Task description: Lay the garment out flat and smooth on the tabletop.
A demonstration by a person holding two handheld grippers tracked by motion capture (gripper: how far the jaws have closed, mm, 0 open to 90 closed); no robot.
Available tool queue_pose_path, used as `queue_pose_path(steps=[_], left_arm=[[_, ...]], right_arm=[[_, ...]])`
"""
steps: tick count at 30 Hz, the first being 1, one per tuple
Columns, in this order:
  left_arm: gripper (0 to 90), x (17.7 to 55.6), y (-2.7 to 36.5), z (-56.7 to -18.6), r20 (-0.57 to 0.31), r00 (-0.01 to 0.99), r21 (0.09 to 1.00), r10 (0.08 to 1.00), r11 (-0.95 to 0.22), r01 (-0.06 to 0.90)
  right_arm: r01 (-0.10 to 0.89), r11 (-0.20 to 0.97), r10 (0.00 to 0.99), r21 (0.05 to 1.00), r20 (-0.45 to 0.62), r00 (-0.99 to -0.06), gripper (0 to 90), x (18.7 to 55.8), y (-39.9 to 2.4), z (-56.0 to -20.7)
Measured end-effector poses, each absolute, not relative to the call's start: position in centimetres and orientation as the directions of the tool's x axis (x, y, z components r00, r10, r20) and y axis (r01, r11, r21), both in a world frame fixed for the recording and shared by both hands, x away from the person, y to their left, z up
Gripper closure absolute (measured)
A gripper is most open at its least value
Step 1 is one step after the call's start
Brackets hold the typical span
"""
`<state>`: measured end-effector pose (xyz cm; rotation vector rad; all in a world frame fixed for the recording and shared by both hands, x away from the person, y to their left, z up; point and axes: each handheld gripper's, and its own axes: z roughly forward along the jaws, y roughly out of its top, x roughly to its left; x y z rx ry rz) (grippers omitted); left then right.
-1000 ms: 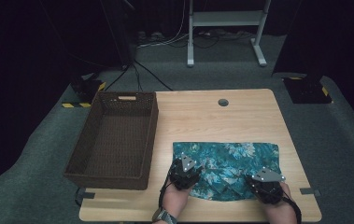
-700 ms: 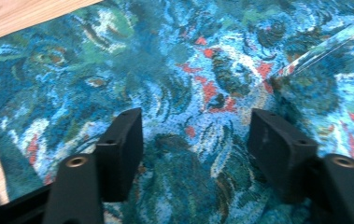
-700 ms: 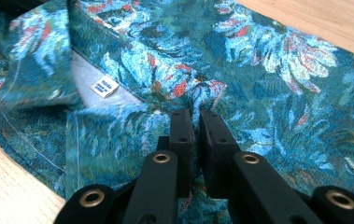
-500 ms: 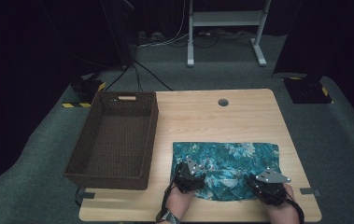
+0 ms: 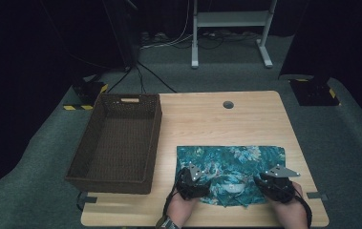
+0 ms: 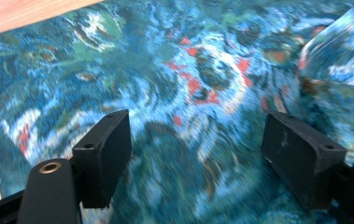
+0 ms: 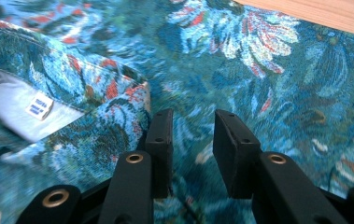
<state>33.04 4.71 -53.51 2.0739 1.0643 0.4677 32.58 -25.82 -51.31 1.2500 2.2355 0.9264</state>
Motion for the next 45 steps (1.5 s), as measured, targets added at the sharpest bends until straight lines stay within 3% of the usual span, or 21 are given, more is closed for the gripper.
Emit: queue_pose_path(steps=[16, 19, 24, 32, 38, 45], left_arm=[[16.4, 28.6, 5.5, -53.6, -0.022, 0.64, 0.761, 0.768, -0.402, 0.509], [14.9, 28.9, 5.5, -53.2, -0.011, 0.63, 0.772, 0.776, -0.394, 0.499], [12.6, 29.9, 5.2, -52.5, -0.065, 0.616, 0.784, 0.785, -0.341, 0.519], [11.5, 29.2, 3.5, -54.1, 0.0, 0.673, 0.736, 0.74, -0.456, 0.501], [11.1, 30.0, 5.2, -53.1, -0.005, 0.637, 0.763, 0.771, -0.409, 0.501], [8.6, 32.1, 7.3, -52.8, 0.01, 0.591, 0.734, 0.807, -0.407, 0.544]], right_arm=[[0.587, 0.365, 0.84, 0.723, 0.016, -0.543, 60.6, 27.4, -27.4, -51.3], [0.578, 0.341, 0.846, 0.741, 0.025, -0.532, 56.4, 27.6, -27.4, -50.9], [0.582, 0.331, 0.843, 0.743, 0.045, -0.537, 53.1, 28.5, -26.4, -51.1], [0.61, 0.379, 0.83, 0.696, 0.036, -0.557, 47.8, 27.9, -25.5, -52.9], [0.619, 0.352, 0.843, 0.702, 0.049, -0.536, 41.0, 28.2, -25.5, -52.9], [0.609, 0.322, 0.845, 0.725, 0.07, -0.53, 34.3, 29.5, -24.5, -52.6]])
